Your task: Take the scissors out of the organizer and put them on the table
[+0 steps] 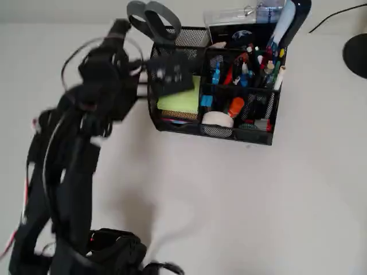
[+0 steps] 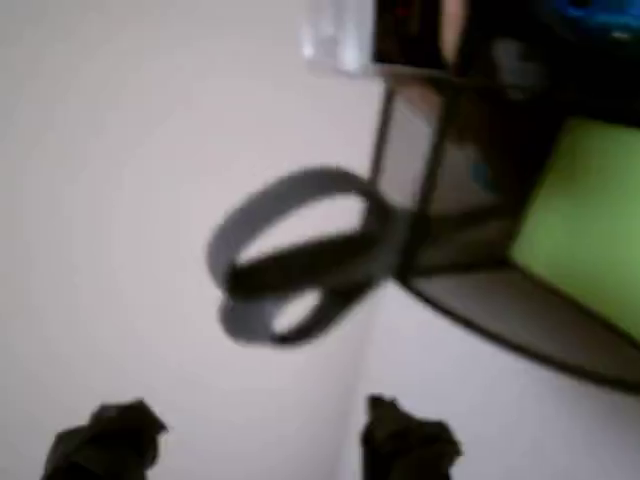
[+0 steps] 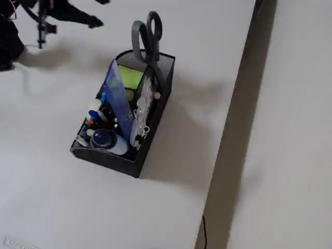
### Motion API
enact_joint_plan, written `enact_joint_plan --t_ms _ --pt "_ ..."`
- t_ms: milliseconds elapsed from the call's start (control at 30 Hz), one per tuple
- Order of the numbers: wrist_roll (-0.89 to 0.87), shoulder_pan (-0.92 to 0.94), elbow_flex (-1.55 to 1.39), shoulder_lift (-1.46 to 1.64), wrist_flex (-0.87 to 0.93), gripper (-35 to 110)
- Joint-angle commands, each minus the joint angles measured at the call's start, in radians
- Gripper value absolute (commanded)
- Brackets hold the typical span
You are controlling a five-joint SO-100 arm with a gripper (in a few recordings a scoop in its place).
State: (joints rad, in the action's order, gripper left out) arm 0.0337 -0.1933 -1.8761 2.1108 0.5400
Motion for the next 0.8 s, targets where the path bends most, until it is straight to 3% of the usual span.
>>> enact_joint_plan --t_ms 0,300,767 --pt "-0.009 0.023 0.213 -0.123 -0.054 29" --pt "-0.028 0.064 0.414 -0.275 -0.061 29" --pt "-0.048 0.055 0.488 -0.393 -0.049 29"
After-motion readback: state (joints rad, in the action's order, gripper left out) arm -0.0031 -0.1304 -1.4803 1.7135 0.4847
